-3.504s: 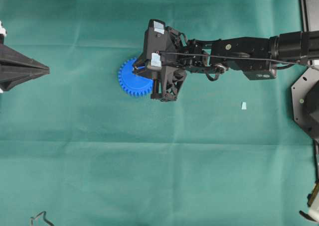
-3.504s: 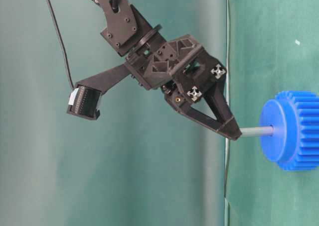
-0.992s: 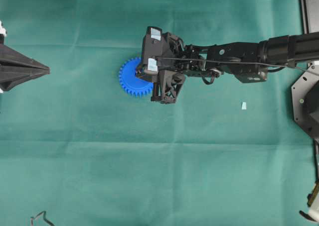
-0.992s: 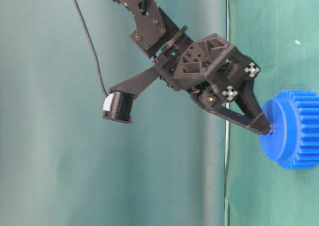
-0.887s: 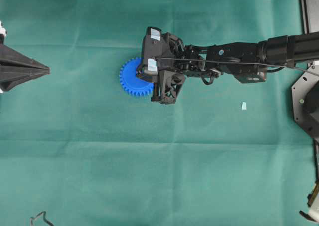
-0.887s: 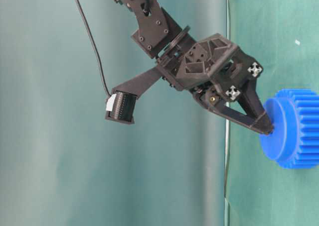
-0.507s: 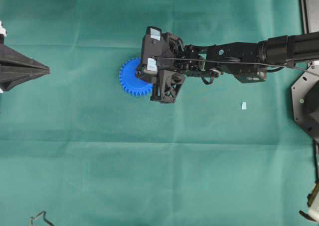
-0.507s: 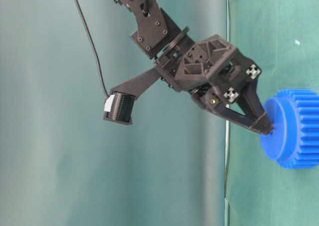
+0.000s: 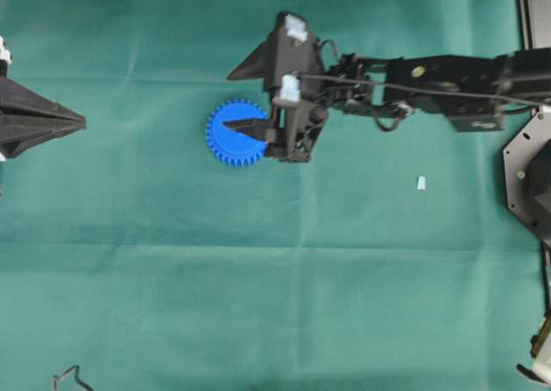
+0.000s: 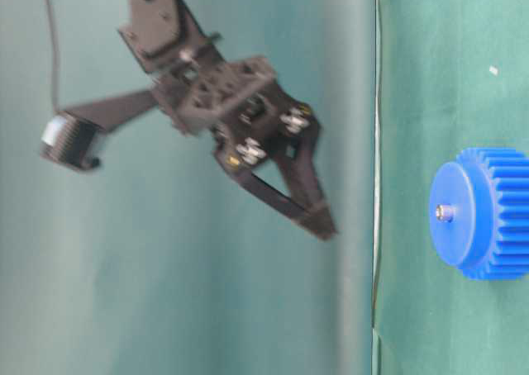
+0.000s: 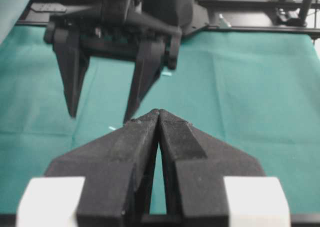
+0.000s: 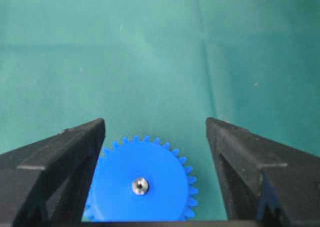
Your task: Insert the shaft into the center hole of the gear.
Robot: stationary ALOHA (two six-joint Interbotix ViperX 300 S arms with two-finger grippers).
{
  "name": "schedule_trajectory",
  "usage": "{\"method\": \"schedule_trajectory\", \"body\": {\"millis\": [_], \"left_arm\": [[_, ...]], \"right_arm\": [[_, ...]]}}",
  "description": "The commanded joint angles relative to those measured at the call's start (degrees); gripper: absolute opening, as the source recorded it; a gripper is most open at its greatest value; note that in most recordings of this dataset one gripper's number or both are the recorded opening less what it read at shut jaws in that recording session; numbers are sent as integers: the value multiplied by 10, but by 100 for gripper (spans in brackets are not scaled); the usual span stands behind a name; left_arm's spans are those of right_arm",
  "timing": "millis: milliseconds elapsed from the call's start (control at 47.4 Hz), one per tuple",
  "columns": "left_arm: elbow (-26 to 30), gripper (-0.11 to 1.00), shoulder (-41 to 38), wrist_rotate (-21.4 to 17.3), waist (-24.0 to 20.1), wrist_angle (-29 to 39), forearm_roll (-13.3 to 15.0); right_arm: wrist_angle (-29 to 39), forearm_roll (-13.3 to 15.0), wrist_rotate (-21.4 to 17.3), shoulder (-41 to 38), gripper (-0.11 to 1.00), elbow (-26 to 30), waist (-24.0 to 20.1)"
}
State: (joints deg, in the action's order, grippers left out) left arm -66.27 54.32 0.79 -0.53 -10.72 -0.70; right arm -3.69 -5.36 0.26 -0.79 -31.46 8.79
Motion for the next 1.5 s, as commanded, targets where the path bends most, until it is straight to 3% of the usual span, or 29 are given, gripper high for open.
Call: {"method": "schedule_trajectory", "body": {"millis": [0,718,1478], "left_arm": [[15,0,-4,1,-1,-3,-2],[15,0,0,1,-1,-3,-1],[15,0,1,0,-1,-4,-2]], "right_arm": [[-2,4,0,47,82,-11,1],[-37,1,-4,289,82,-208,0],[-38,2,-4,303,82,-236,1]]}}
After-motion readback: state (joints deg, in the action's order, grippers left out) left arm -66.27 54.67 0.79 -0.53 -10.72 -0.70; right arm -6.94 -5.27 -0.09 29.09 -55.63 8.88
